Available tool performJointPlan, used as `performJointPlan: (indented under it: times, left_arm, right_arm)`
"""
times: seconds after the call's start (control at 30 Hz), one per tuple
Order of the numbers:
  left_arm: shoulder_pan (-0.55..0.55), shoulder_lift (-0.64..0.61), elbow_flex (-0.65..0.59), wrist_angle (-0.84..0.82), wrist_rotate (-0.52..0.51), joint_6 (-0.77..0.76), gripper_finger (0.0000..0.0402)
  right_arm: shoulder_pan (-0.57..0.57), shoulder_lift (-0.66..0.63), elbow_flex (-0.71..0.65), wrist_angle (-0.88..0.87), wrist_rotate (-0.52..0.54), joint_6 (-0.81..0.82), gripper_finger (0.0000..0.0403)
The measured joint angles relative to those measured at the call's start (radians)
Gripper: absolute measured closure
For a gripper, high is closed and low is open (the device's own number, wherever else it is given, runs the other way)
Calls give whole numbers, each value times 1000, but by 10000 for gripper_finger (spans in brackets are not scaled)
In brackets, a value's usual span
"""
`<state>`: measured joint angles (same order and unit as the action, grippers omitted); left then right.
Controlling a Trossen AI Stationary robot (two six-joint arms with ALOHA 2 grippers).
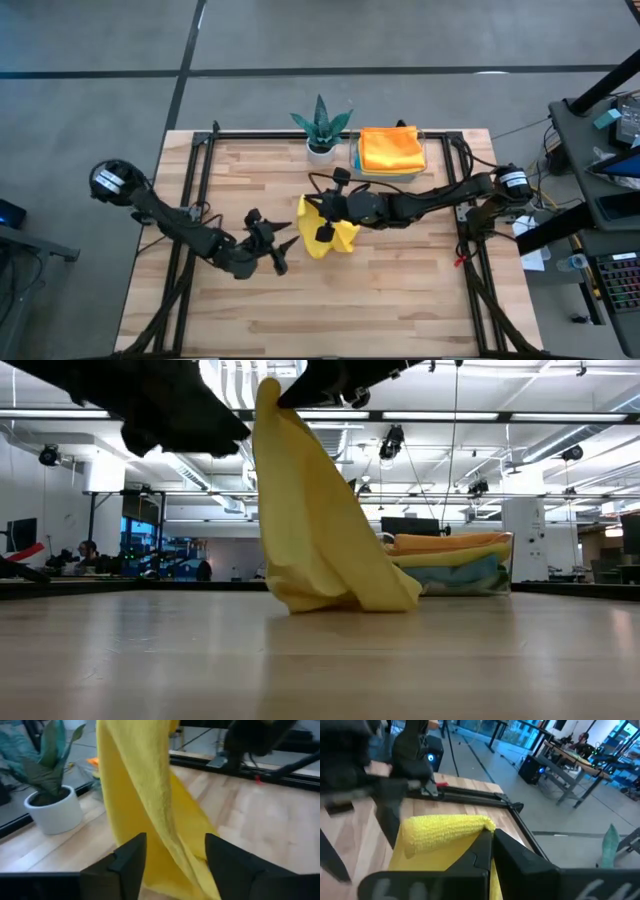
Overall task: Fold microfiber towels
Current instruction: Fold the yellow microfiber towel
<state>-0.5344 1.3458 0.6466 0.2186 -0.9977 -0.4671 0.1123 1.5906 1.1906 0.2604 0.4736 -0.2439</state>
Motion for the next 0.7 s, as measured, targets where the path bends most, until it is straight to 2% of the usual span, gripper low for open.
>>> performJointPlan:
  times: [0.13, 0.33, 0.53, 0.63, 0.7]
  left_arm:
    - [54, 65, 1, 30, -9, -24, 190]
    - [109, 181, 2, 156, -4, -23, 188]
    - [158, 285, 13, 244, 131, -24, 188]
    - [162, 325, 23, 257, 164, -23, 201]
    - [160, 333, 25, 257, 173, -23, 226]
  right_arm:
    - [0, 0, 9, -1, 0, 1, 394]
    - [0, 0, 7, 0, 1, 19, 394]
    - [-4, 0, 32, 6, 11, 30, 394]
    - [-4, 0, 66, -6, 27, -2, 394]
    - [-4, 0, 101, -54, 27, -12, 394]
